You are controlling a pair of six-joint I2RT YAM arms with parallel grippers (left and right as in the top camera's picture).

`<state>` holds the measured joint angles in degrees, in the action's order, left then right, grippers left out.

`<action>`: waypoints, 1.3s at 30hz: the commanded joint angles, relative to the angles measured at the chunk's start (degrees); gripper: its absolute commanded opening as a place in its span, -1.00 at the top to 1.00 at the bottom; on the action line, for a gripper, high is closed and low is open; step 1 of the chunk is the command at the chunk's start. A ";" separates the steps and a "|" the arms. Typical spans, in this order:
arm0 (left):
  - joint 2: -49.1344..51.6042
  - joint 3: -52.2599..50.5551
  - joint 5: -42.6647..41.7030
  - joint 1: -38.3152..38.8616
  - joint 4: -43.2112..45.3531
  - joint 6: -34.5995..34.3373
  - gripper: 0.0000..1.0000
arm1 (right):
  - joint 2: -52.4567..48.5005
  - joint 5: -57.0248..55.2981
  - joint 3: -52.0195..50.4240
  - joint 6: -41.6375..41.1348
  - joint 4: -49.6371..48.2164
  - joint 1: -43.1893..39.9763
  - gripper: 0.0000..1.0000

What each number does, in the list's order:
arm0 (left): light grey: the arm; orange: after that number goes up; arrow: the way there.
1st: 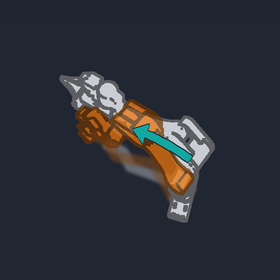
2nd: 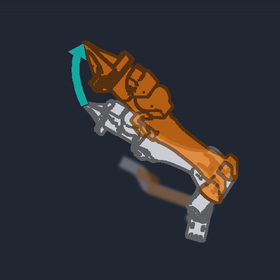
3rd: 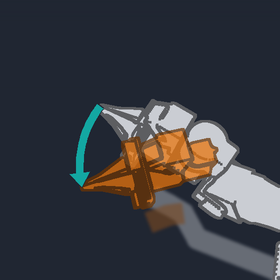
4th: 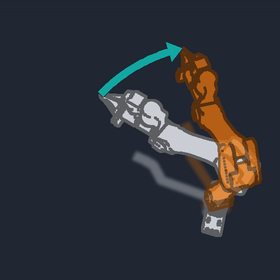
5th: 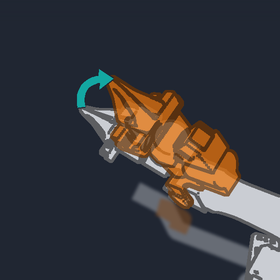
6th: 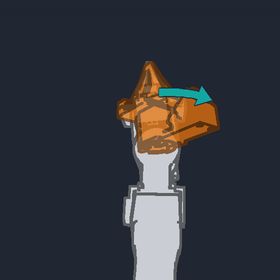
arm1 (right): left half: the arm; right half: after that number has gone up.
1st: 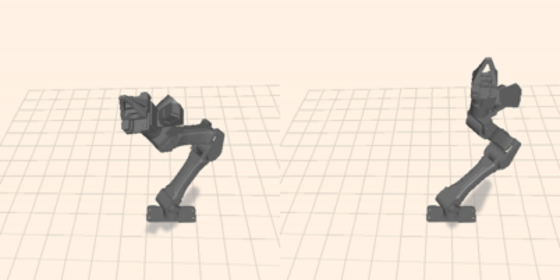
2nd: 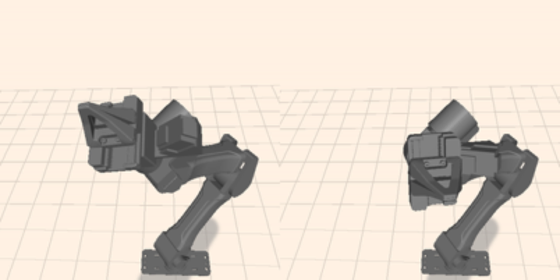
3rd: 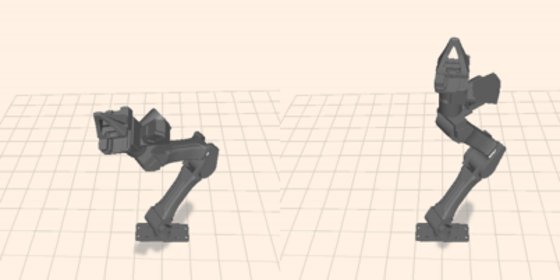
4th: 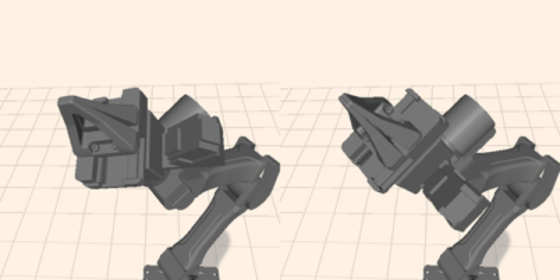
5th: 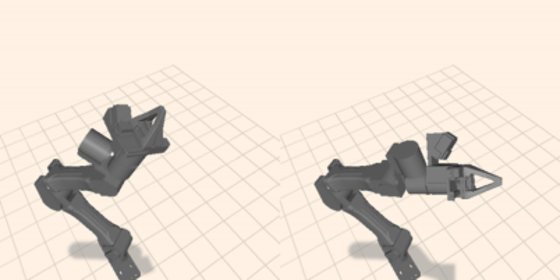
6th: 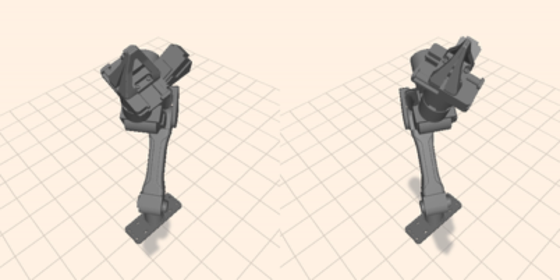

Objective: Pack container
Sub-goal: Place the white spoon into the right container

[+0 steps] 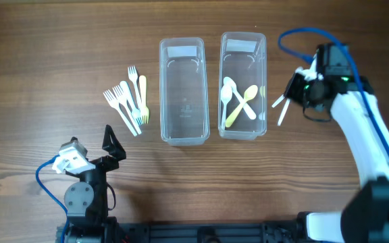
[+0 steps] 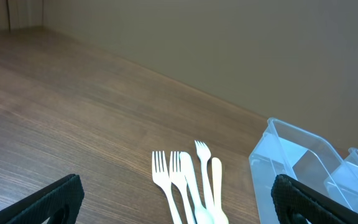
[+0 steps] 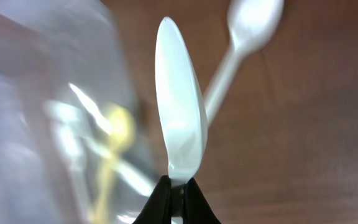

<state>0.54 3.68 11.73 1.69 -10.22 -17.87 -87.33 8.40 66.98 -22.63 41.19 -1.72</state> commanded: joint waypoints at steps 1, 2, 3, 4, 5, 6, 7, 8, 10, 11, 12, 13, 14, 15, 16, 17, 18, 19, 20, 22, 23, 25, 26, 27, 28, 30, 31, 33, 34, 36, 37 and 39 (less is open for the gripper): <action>-0.11 -0.48 -0.31 -0.55 0.15 0.76 -1.00 | 7.72 6.80 2.56 2.25 -4.33 2.56 0.91; -0.11 -0.48 -0.31 -0.55 0.15 0.76 -0.99 | 8.92 8.09 2.56 2.60 -5.95 3.56 0.91; -0.11 -0.48 -0.31 -0.55 0.15 0.74 -0.99 | 9.88 9.20 2.56 2.73 -7.56 4.66 0.91; -0.11 -0.48 -0.31 -0.55 0.15 0.76 -1.00 | 10.45 10.49 2.56 2.78 -9.33 6.03 0.91; -0.11 -0.48 -0.28 -0.55 0.15 0.76 -1.00 | 10.47 11.63 2.56 2.95 -10.67 7.13 0.92; -0.11 -0.48 -0.31 -0.55 0.15 0.76 -0.99 | 10.27 12.63 2.54 3.04 -11.76 8.28 0.91; -0.11 -0.48 -0.31 -0.55 0.15 0.76 -1.00 | 9.75 12.72 2.54 3.10 -12.50 9.49 0.91; -0.11 -0.48 -0.31 -0.55 0.15 0.76 -0.99 | 8.90 12.39 2.54 3.43 -13.14 11.08 0.91; -0.11 -0.48 -0.31 -0.55 0.15 0.76 -1.00 | 6.97 11.98 2.54 4.92 -13.77 13.05 0.91; -0.11 -0.48 -0.31 -0.55 0.15 0.74 -0.99 | 5.51 10.88 2.54 4.68 -13.84 13.84 0.87; -0.11 -0.48 -0.31 -0.55 0.15 0.74 -0.99 | 4.07 9.92 2.54 4.44 -13.99 14.10 0.15; -0.11 -0.48 -0.31 -0.55 0.15 0.76 -1.00 | 2.69 9.60 2.54 4.39 -14.16 14.08 -0.34; -0.11 -0.48 -0.31 -0.55 0.15 0.76 -0.99 | 1.88 9.27 2.54 4.39 -14.34 13.92 -0.47; -0.11 -0.48 -0.31 -0.55 0.15 0.74 -0.99 | 1.25 7.96 2.54 4.37 -14.40 13.64 -0.61; -0.11 -0.48 -0.31 -0.55 0.15 0.76 -1.00 | 0.90 5.90 2.54 3.93 -14.40 13.11 -0.60; -0.11 -0.48 -0.28 -0.55 0.15 0.76 -1.00 | 0.92 1.44 2.54 2.12 -14.34 11.80 -0.57; -0.11 -0.48 -0.31 -0.55 0.15 0.76 -1.00 | 0.92 -0.15 2.56 1.11 -14.34 11.13 -0.57; -0.11 -0.48 -0.31 -0.55 0.15 0.76 -0.99 | 0.92 -1.86 2.54 0.15 -14.34 10.10 -0.57; -0.11 -0.48 -0.31 -0.55 0.15 0.76 -1.00 | 0.87 -3.93 2.54 -0.50 -14.16 8.83 -0.54; -0.11 -0.48 -0.31 -0.55 0.15 0.76 -1.00 | 0.02 -9.11 2.54 -4.87 -12.46 6.43 -0.46; -0.11 -0.48 -0.31 -0.55 0.15 0.76 -0.99 | -0.57 -10.69 2.54 -6.64 -11.52 5.79 -0.45; -0.11 -0.48 -0.31 -0.55 0.15 0.76 -1.00 | -3.48 -11.82 2.54 -11.17 -8.98 4.31 -0.42; -0.11 -0.48 -0.31 -0.55 0.15 0.76 -1.00 | -5.05 -11.82 2.56 -12.59 -7.93 3.85 -0.39; -0.11 -0.48 -0.31 -0.55 0.15 0.76 -1.00 | -6.34 -11.82 2.56 -13.53 -7.30 3.41 -0.39; -0.11 -0.48 -0.31 -0.55 0.15 0.76 -0.99 | -8.92 -11.54 2.56 -14.36 -6.19 2.56 -0.37; -0.11 -0.48 -0.31 -0.55 0.15 0.76 -1.00 | -11.23 -11.28 2.56 -15.34 -5.46 1.75 -0.32; -0.11 -0.48 -0.31 -0.55 0.15 0.76 -1.00 | -12.41 -11.19 2.56 -15.69 -5.25 1.36 -0.27; -0.11 -0.48 -0.31 -0.55 0.15 0.76 -0.99 | -14.73 -11.19 2.56 -16.59 -5.14 0.63 -0.22; -0.11 -0.48 -0.31 -0.55 0.15 0.76 -1.00 | -15.50 -11.23 2.56 -16.65 -5.38 0.48 -0.21; -0.11 -0.48 -0.31 -0.55 0.15 0.74 -1.00 | -17.16 -11.43 2.56 -17.84 -6.12 0.11 -0.21; -0.11 -0.48 -0.31 -0.55 0.15 0.74 -0.99 | -18.08 -11.34 2.58 -18.05 -6.95 -0.07 -0.21; -0.11 -0.48 -0.31 -0.55 0.15 0.76 -0.99 | -19.15 -11.39 2.58 -18.08 -7.91 -0.13 -0.18</action>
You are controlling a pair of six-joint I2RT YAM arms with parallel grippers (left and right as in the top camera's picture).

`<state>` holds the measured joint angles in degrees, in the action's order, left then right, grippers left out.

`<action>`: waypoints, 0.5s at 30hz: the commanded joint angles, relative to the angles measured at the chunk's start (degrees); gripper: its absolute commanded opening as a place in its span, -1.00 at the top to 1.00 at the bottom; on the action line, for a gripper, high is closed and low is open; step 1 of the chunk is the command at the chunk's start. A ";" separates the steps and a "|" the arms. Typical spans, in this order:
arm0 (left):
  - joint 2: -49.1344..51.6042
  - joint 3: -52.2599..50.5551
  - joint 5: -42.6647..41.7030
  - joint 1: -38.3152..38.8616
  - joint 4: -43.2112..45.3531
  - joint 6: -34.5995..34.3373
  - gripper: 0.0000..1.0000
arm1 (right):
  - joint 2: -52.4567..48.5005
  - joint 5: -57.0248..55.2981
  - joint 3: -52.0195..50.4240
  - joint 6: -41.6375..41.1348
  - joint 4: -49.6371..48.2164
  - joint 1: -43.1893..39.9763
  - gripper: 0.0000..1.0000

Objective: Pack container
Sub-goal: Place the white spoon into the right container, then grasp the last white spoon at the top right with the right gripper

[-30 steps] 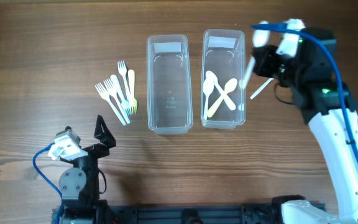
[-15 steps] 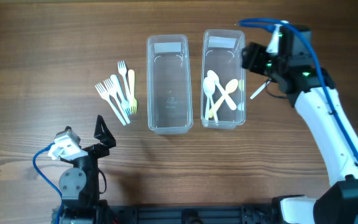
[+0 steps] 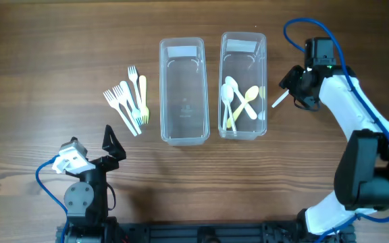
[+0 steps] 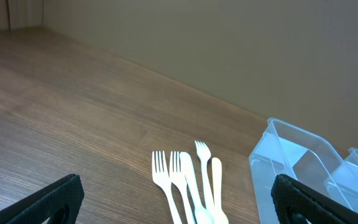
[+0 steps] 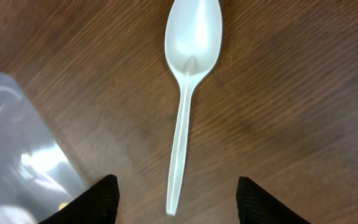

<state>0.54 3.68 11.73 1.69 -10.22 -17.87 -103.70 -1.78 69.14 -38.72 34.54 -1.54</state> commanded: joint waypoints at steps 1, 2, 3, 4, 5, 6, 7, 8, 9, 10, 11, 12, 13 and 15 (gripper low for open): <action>-0.11 -0.48 -0.31 -0.55 0.15 0.76 -1.00 | -3.45 -1.20 0.48 -2.01 -1.92 -0.31 -0.16; -0.11 -0.48 -0.31 -0.55 0.15 0.76 -1.00 | -4.83 -1.22 1.66 -1.92 -1.66 -0.31 -0.15; -0.11 -0.48 -0.31 -0.55 0.15 0.76 -1.00 | -5.60 -1.33 2.64 -1.86 -1.07 -0.31 -0.15; -0.11 -0.48 -0.31 -0.55 0.15 0.76 -1.00 | -6.67 -1.44 4.13 -1.86 -0.07 -0.33 -0.15; -0.11 -0.48 -0.31 -0.55 0.15 0.74 -1.00 | -7.91 -1.46 5.92 -1.75 1.20 -0.37 -0.15; -0.11 -0.48 -0.31 -0.55 0.15 0.76 -1.00 | -9.07 -1.64 7.82 -1.75 2.58 -0.44 -0.15; -0.11 -0.48 -0.31 -0.55 0.15 0.76 -1.00 | -10.08 -1.70 9.27 -1.68 3.52 -0.44 -0.16; -0.11 -0.48 -0.31 -0.55 0.15 0.76 -0.99 | -10.73 -1.73 10.43 -1.46 4.20 -0.46 -0.16; -0.11 -0.48 -0.31 -0.55 0.15 0.76 -1.00 | -11.28 -1.81 11.26 -1.29 4.59 -0.48 -0.16; -0.11 -0.48 -0.31 -0.55 0.15 0.76 -0.99 | -11.41 -2.29 11.67 -1.33 4.61 -0.59 -0.16; -0.11 -0.48 -0.31 -0.55 0.15 0.76 -1.00 | -11.41 -2.62 11.76 -1.31 4.28 -0.68 -0.16; -0.11 -0.48 -0.31 -0.55 0.15 0.76 -1.00 | -11.41 -2.99 12.28 -1.03 4.26 -0.96 -0.16; -0.11 -0.48 -0.31 -0.55 0.15 0.76 -1.00 | -11.43 -2.95 12.70 -0.22 4.04 -1.33 -0.16; -0.11 -0.48 -0.31 -0.55 0.15 0.76 -1.00 | -11.43 -2.93 13.27 0.48 3.80 -2.01 -0.17</action>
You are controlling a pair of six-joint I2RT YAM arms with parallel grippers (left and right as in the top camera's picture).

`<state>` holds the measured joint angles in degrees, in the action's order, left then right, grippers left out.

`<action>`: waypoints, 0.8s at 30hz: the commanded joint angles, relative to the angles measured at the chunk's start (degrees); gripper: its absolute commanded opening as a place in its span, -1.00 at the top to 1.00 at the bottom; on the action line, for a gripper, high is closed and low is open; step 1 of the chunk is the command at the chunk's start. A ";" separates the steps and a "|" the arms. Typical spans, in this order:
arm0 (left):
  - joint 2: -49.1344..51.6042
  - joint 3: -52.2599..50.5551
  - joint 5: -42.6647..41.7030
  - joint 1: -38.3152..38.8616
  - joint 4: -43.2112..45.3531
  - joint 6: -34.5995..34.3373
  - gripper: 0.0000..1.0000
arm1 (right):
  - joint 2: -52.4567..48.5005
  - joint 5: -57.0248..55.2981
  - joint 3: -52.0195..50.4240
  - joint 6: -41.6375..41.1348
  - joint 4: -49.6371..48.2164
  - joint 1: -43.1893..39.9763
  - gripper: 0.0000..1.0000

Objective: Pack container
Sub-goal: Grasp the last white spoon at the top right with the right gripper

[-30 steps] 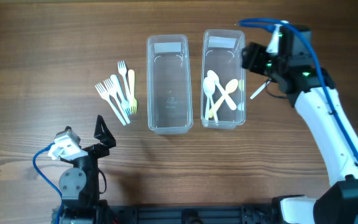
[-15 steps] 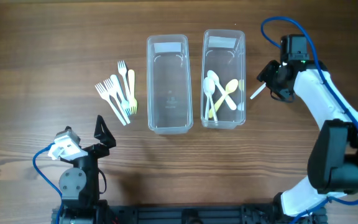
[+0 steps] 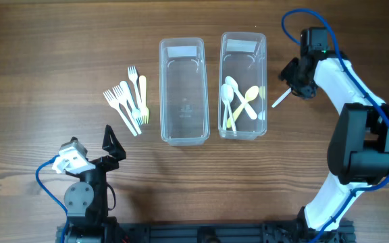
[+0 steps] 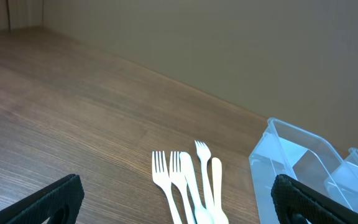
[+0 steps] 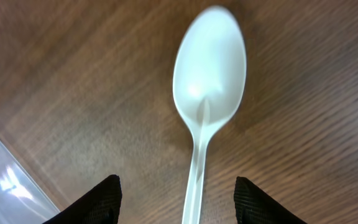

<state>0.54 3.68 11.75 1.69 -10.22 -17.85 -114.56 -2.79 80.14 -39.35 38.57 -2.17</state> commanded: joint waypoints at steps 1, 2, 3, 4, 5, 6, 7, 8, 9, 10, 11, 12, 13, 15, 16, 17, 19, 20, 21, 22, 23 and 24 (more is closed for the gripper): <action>-0.11 -0.48 -0.33 -0.55 0.15 0.72 -1.00 | -0.57 -1.95 2.47 1.90 -0.42 -1.90 -0.17; -0.11 -0.48 -0.33 -0.55 0.15 0.74 -0.99 | -0.59 -1.92 2.47 1.92 -0.55 -2.25 -0.17; -0.11 -0.48 -0.33 -0.55 0.15 0.72 -0.99 | -0.59 -1.92 2.47 1.90 -0.76 -2.45 -0.17; -0.11 -0.48 -0.33 -0.55 0.15 0.74 -1.00 | -0.61 -1.92 2.47 2.14 -1.11 -2.56 -0.18; -0.11 -0.48 -0.33 -0.55 0.15 0.74 -1.00 | -0.63 -1.92 2.47 2.62 -1.73 -2.58 -0.18; -0.11 -0.48 -0.33 -0.55 0.15 0.74 -1.00 | -0.63 -1.90 2.47 3.32 -2.38 -2.56 -0.18; -0.11 -0.48 -0.33 -0.55 0.15 0.74 -1.00 | -0.63 -1.90 2.47 3.37 -2.58 -2.56 -0.18; -0.11 -0.48 -0.33 -0.55 0.15 0.74 -1.00 | -0.66 -1.75 2.47 3.37 -2.67 -2.56 -0.18; -0.11 -0.48 -0.33 -0.55 0.15 0.74 -1.00 | -0.79 -1.16 2.47 3.41 -2.93 -2.56 -0.18; -0.11 -0.48 -0.33 -0.55 0.15 0.74 -1.00 | -0.94 -0.52 2.47 3.39 -3.08 -2.56 -0.18; -0.11 -0.48 -0.33 -0.55 0.15 0.74 -1.00 | -1.16 0.26 2.47 3.41 -3.32 -2.56 -0.18; -0.11 -0.48 -0.33 -0.55 0.15 0.74 -1.00 | -1.40 1.05 2.47 3.41 -3.39 -2.56 -0.17; -0.11 -0.48 -0.33 -0.55 0.15 0.74 -1.00 | -1.88 1.44 2.45 3.43 -3.37 -2.56 -0.17; -0.11 -0.48 -0.33 -0.55 0.15 0.74 -1.00 | -2.38 1.55 2.43 3.69 -2.97 -2.56 -0.17; -0.11 -0.48 -0.33 -0.55 0.15 0.74 -0.99 | -2.67 1.55 2.40 3.85 -2.99 -2.56 -0.17; -0.11 -0.48 -0.33 -0.55 0.15 0.74 -1.00 | -2.78 1.66 2.40 3.93 -2.97 -2.56 -0.17; -0.11 -0.48 -0.33 -0.55 0.15 0.72 -1.00 | -3.17 2.75 2.40 4.72 -3.15 -2.47 -0.15; -0.11 -0.48 -0.33 -0.55 0.15 0.72 -0.99 | -3.58 2.84 2.40 4.70 -3.06 -2.36 -0.13; -0.11 -0.48 -0.33 -0.55 0.15 0.74 -1.00 | -3.76 2.84 2.40 4.72 -3.06 -2.27 -0.12; -0.11 -0.48 -0.33 -0.55 0.15 0.74 -0.99 | -4.07 2.84 2.40 4.72 -3.02 -2.19 -0.11; -0.11 -0.48 -0.33 -0.55 0.15 0.74 -1.00 | -4.17 2.86 2.40 4.70 -2.95 -2.16 -0.11; -0.11 -0.48 -0.33 -0.55 0.15 0.74 -1.00 | -4.37 2.84 2.40 4.70 -2.95 -2.16 -0.11</action>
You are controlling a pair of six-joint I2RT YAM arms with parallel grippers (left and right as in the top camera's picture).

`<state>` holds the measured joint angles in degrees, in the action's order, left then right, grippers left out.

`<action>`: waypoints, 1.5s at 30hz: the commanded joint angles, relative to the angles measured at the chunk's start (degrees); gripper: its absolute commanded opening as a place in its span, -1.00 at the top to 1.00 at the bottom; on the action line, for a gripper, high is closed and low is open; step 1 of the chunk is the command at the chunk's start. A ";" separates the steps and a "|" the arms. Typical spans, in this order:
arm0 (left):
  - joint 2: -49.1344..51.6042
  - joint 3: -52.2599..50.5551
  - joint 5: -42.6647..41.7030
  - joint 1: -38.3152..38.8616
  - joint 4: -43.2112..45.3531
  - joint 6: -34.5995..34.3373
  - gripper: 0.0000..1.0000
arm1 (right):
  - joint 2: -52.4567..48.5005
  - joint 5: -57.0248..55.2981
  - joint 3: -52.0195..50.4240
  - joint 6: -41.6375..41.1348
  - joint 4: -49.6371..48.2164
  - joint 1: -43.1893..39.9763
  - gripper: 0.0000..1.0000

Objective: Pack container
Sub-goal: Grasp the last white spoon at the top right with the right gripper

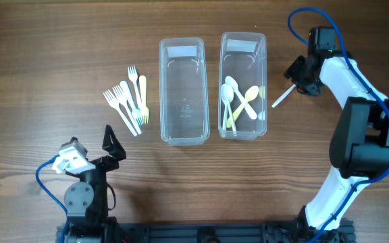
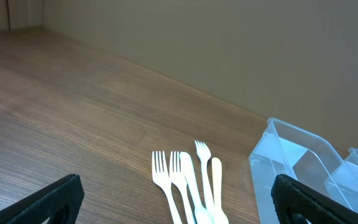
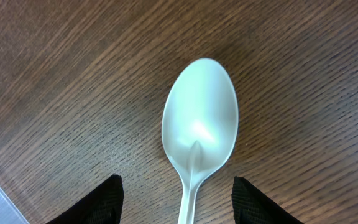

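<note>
Two clear containers stand side by side. The left container holds nothing; the right container holds several white and yellow spoons. One white spoon lies on the wood right of it, its handle showing overhead. My right gripper is open, fingers on either side of the spoon's neck, low over it. Several plastic forks lie left of the containers, also seen as forks by my left gripper, which rests open near the front edge.
The wooden table carries everything. A blue cable loops behind the right arm. A plain wall rises past the table's far edge.
My right gripper has shifted slightly toward the spoon's bowl, which now sits sharp and centred between the open fingers. The left arm has not moved.
My right gripper was shut on a white spoon beside the right container. Then it was open over the last spoon on the table, with one more spoon lying in the container. It has since stayed open, closer over that spoon.
</note>
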<state>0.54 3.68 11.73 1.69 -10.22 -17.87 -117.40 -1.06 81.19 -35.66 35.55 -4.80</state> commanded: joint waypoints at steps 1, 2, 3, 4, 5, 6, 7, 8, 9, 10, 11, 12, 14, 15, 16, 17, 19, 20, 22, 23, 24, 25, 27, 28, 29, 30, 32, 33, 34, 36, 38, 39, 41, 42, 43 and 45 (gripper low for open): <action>-0.11 -0.48 -0.31 -0.55 0.15 0.76 -1.00 | -1.55 1.11 1.36 1.03 0.09 0.46 -0.11; -0.11 -0.48 -0.31 -0.55 0.15 0.76 -0.99 | -1.62 1.14 1.36 1.01 0.07 0.46 -0.10; -0.11 -0.48 -0.31 -0.55 0.15 0.76 -1.00 | -1.66 1.11 1.36 1.01 0.07 0.44 -0.10; -0.11 -0.48 -0.31 -0.55 0.15 0.76 -1.00 | -1.66 1.11 1.36 0.98 0.04 0.44 -0.09; -0.11 -0.48 -0.31 -0.55 0.15 0.76 -1.00 | -1.66 1.11 1.36 0.96 0.00 0.46 -0.08; -0.11 -0.48 -0.31 -0.55 0.15 0.76 -1.00 | -1.66 1.11 1.36 0.98 0.00 0.46 -0.07; -0.11 -0.48 -0.31 -0.55 0.15 0.76 -0.99 | -1.66 1.11 1.33 0.96 0.00 0.46 -0.07; -0.11 -0.48 -0.31 -0.55 0.15 0.76 -1.00 | -1.70 1.11 1.31 0.98 0.00 0.44 -0.06; -0.11 -0.48 -0.31 -0.55 0.15 0.76 -1.00 | -1.79 1.14 1.31 0.96 -0.02 0.44 -0.06; -0.11 -0.48 -0.31 -0.55 0.15 0.74 -0.99 | -2.03 1.16 1.31 0.96 -0.15 0.46 -0.06; -0.11 -0.48 -0.31 -0.55 0.15 0.76 -0.99 | -2.14 1.20 1.31 0.98 -0.13 0.46 -0.06; -0.11 -0.48 -0.31 -0.55 0.15 0.76 -1.00 | -2.36 1.20 1.31 0.98 -0.13 0.46 -0.06; -0.11 -0.48 -0.31 -0.55 0.15 0.76 -1.00 | -2.82 1.86 1.31 0.98 -0.20 0.44 -0.07; -0.11 -0.48 -0.31 -0.55 0.15 0.76 -1.00 | -3.08 2.23 1.31 0.98 -0.22 0.44 -0.07; -0.11 -0.48 -0.31 -0.55 0.15 0.76 -1.00 | -3.17 2.47 1.31 0.98 -0.17 0.44 -0.07; -0.11 -0.48 -0.31 -0.55 0.15 0.76 -1.00 | -3.43 2.47 1.31 0.96 -0.28 0.44 -0.07; -0.11 -0.48 -0.31 -0.55 0.15 0.76 -1.00 | -3.65 2.43 1.31 0.98 -0.37 0.44 -0.07; -0.11 -0.48 -0.31 -0.55 0.15 0.76 -1.00 | -3.93 2.43 1.31 0.98 -0.37 0.44 -0.07; -0.11 -0.48 -0.31 -0.55 0.15 0.74 -1.00 | -4.48 2.43 1.31 0.96 -0.35 0.44 -0.07; -0.11 -0.48 -0.31 -0.55 0.15 0.74 -1.00 | -4.74 2.45 1.31 0.98 -0.33 0.44 -0.07; -0.11 -0.48 -0.31 -0.55 0.15 0.74 -1.00 | -5.09 2.45 1.31 0.98 -0.22 0.44 -0.06; -0.11 -0.48 -0.31 -0.55 0.15 0.76 -1.00 | -5.44 2.45 1.31 0.98 -0.17 0.44 0.04; -0.11 -0.48 -0.31 -0.55 0.15 0.76 -1.00 | -5.73 2.62 1.31 0.96 -0.17 0.44 0.36; -0.11 -0.48 -0.31 -0.55 0.15 0.76 -1.00 | -5.75 2.60 1.31 0.98 -0.17 0.44 0.46; -0.11 -0.48 -0.31 -0.55 0.15 0.74 -1.00 | -5.77 2.62 1.31 0.98 -0.20 0.44 0.54; -0.11 -0.48 -0.31 -0.55 0.15 0.76 -1.00 | -5.75 2.62 1.31 0.98 -0.22 0.44 0.60; -0.11 -0.48 -0.31 -0.55 0.15 0.76 -0.99 | -5.75 2.62 1.31 1.03 -0.15 0.44 0.73; -0.11 -0.48 -0.31 -0.55 0.15 0.74 -1.00 | -5.75 2.64 1.31 1.05 -0.13 0.44 0.82; -0.11 -0.48 -0.31 -0.55 0.15 0.76 -1.00 | -5.75 2.64 1.31 1.11 -0.13 0.44 0.87; -0.11 -0.48 -0.31 -0.55 0.15 0.76 -1.00 | -5.75 2.64 1.31 1.16 0.15 0.44 0.91; -0.11 -0.48 -0.31 -0.55 0.15 0.76 -1.00 | -5.75 2.99 1.31 1.20 0.68 0.44 0.92; -0.11 -0.48 -0.31 -0.55 0.15 0.76 -1.00 | -5.70 3.78 1.31 1.22 0.94 0.44 0.91; -0.11 -0.48 -0.31 -0.55 0.15 0.76 -0.99 | -5.49 6.49 1.44 1.18 1.11 0.44 0.91; -0.11 -0.48 -0.31 -0.55 0.15 0.76 -1.00 | -5.16 7.85 1.64 1.20 1.16 0.44 0.91; -0.11 -0.48 -0.31 -0.55 0.15 0.74 -0.99 | -4.70 9.09 1.99 1.20 1.22 0.44 0.91; -0.11 -0.48 -0.31 -0.55 0.15 0.76 -1.00 | -3.26 10.62 2.80 1.25 1.68 0.44 0.92</action>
<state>0.54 3.68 11.73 1.69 -10.22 -17.87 -120.79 4.67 82.70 -34.61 36.25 -4.67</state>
